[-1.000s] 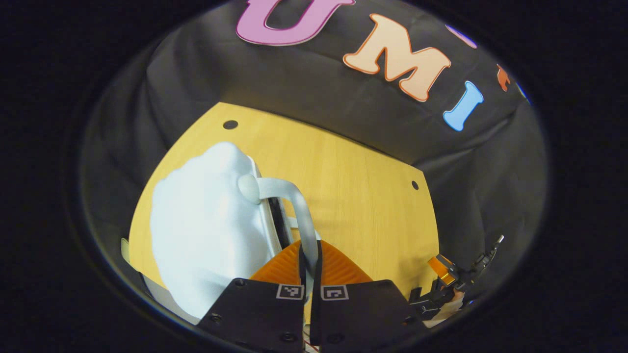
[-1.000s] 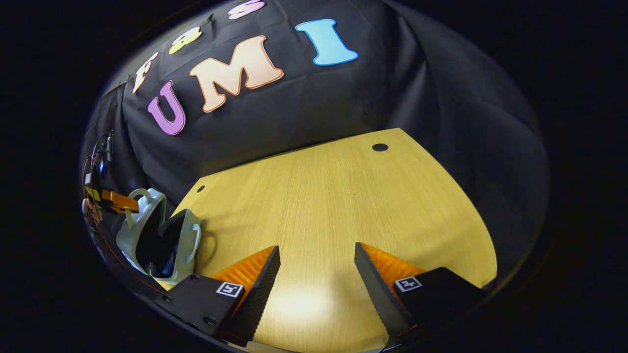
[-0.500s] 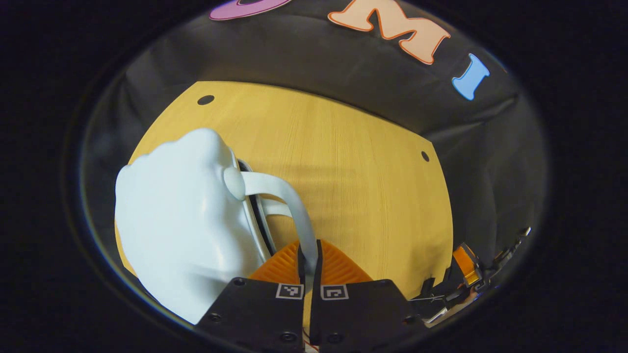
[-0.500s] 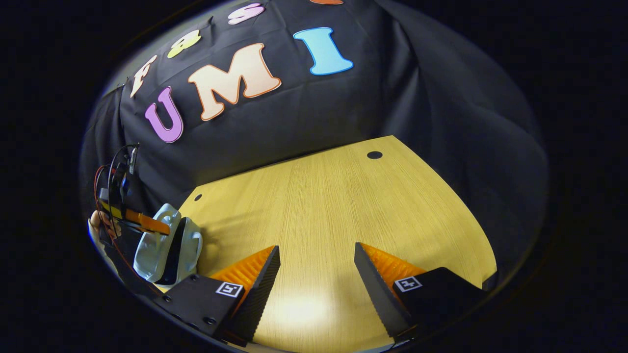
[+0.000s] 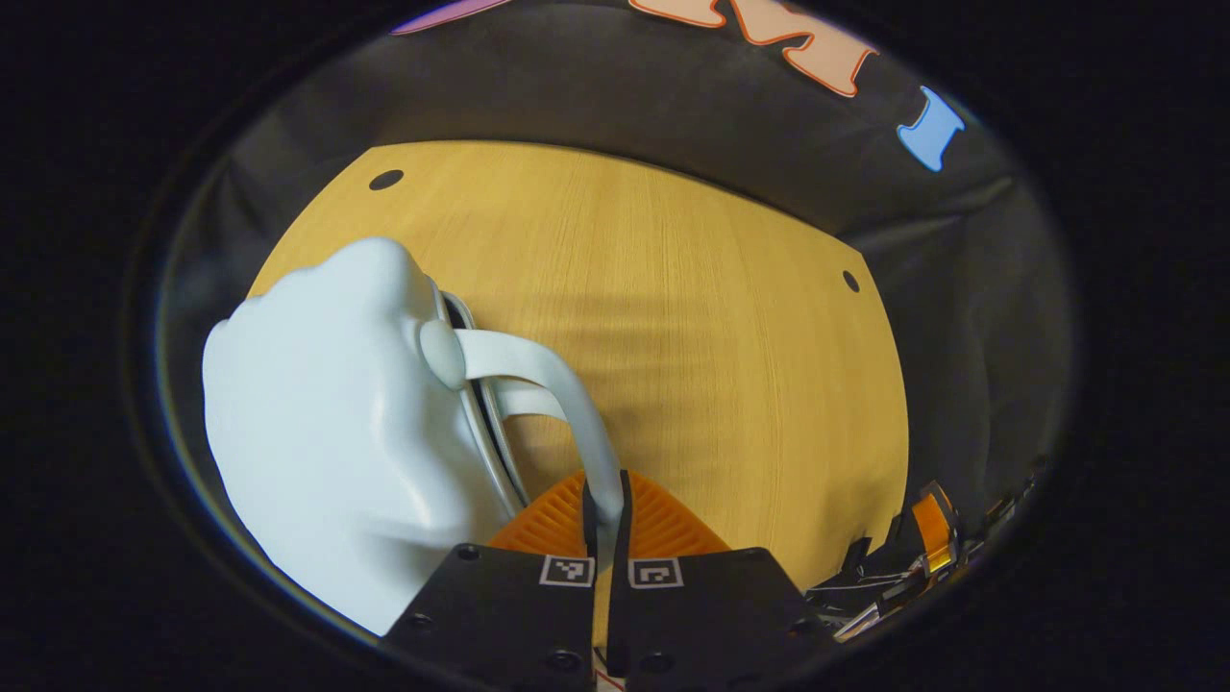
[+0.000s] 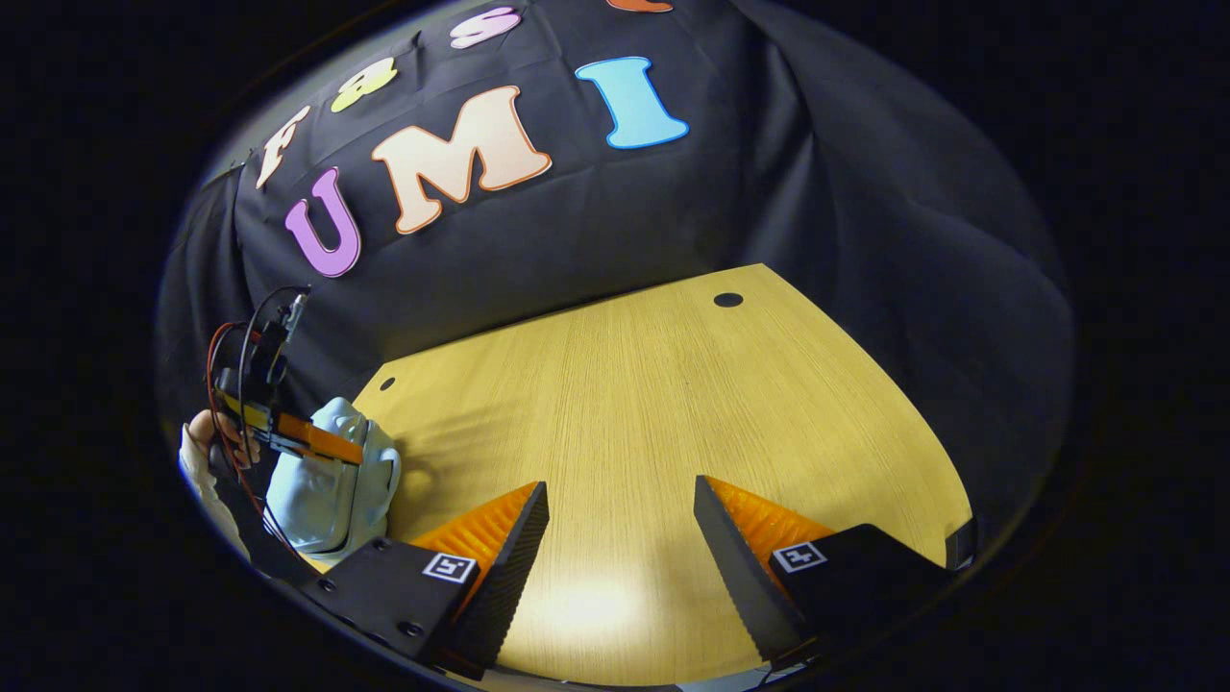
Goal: First open the suitcase, pack the skin care products into it, and then close the suitcase.
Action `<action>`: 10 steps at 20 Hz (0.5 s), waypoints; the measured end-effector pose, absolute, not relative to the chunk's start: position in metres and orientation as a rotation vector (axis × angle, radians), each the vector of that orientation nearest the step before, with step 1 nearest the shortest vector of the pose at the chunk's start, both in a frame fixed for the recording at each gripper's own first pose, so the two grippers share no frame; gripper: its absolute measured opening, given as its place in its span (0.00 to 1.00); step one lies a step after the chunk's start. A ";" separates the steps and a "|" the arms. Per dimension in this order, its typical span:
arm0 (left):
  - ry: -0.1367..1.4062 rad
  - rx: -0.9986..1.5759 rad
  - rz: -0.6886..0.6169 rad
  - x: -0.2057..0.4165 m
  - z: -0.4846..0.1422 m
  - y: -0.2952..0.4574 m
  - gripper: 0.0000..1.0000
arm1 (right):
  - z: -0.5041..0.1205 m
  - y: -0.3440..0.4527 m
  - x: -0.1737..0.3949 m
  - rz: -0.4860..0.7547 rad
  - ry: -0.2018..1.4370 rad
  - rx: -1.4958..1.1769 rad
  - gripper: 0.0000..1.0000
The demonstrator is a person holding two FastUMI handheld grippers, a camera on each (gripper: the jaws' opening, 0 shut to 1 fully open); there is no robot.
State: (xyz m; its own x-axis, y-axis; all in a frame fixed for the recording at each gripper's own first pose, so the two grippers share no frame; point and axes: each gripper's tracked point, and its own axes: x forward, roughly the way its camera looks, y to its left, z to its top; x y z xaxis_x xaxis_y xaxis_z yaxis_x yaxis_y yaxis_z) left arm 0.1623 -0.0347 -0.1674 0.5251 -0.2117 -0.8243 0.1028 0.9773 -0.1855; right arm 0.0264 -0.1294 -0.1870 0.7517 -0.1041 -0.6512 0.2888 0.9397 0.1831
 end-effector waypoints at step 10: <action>0.949 -0.041 -0.227 0.140 -0.147 -0.053 0.62 | -0.175 -0.118 0.019 -0.201 0.652 0.286 0.96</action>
State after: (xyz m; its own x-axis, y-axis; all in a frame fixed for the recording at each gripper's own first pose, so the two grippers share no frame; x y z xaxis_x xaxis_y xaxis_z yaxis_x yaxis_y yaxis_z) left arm 0.1399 -0.0528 -0.1472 0.5611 -0.2100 -0.8007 0.1744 0.9756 -0.1337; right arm 0.0188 -0.1181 -0.1746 0.7779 -0.0937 -0.6214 0.2720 0.9416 0.1984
